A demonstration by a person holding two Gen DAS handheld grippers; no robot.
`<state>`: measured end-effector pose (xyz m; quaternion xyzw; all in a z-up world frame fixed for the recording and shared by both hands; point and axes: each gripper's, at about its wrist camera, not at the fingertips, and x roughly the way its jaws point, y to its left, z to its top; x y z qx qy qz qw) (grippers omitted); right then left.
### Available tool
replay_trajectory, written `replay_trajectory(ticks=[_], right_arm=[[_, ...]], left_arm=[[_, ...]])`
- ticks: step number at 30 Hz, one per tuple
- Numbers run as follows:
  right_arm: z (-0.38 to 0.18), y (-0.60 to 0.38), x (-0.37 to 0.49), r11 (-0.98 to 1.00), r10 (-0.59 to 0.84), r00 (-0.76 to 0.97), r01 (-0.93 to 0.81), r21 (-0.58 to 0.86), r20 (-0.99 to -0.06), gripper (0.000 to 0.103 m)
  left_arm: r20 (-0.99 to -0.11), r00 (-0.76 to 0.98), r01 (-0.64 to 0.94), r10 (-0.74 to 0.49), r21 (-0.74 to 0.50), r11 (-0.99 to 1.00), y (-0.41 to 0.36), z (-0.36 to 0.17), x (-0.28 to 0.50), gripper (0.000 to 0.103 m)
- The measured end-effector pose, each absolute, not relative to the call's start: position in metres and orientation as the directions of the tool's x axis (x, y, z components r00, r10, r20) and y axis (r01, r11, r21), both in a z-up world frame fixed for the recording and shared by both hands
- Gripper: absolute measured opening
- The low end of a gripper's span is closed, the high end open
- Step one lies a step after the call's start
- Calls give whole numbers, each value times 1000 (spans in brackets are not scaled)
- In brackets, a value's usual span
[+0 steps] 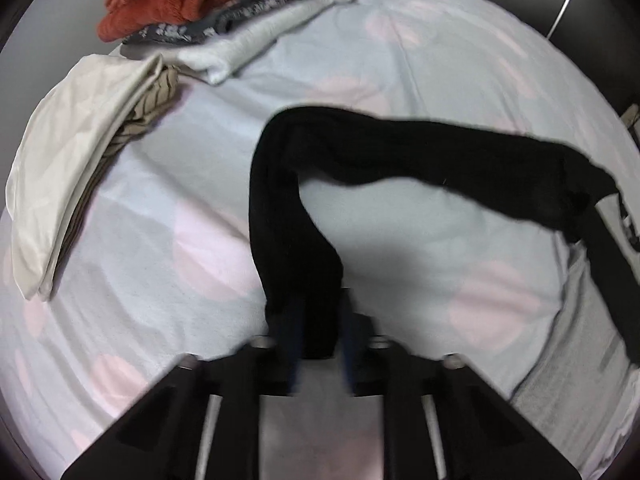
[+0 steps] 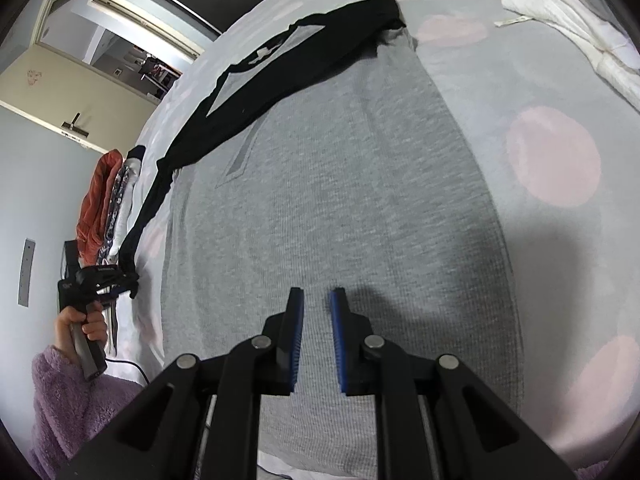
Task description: Fold clothes
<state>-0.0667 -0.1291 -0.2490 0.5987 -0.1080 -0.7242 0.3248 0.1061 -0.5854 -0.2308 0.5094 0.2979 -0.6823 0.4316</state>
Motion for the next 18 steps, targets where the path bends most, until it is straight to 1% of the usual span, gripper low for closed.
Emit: replay_trajectory(ticks=[4,7,10,18], right_arm=[[-249,-136,-70,-770,-587,-78,363,525,-806,14],[-250,-138,-73,-771,-585,-87,368,519,-807,14],[-253,-139,-78,-773,-583,-85,364,519,-808,14],[-259,-146,-85,-772,-578,-75,374,514,-813,14]], left_arm=[[-922,-161,895,-351,14,-446,-584,-202,112,8],[-902,-246,886,-355,-61,-459,-589,-168,115,7],[-869,-284,867,-406,-51,-496,-595,-123,107,7],[-747,-337,823,-572,61,-565,-611,4,70,7]])
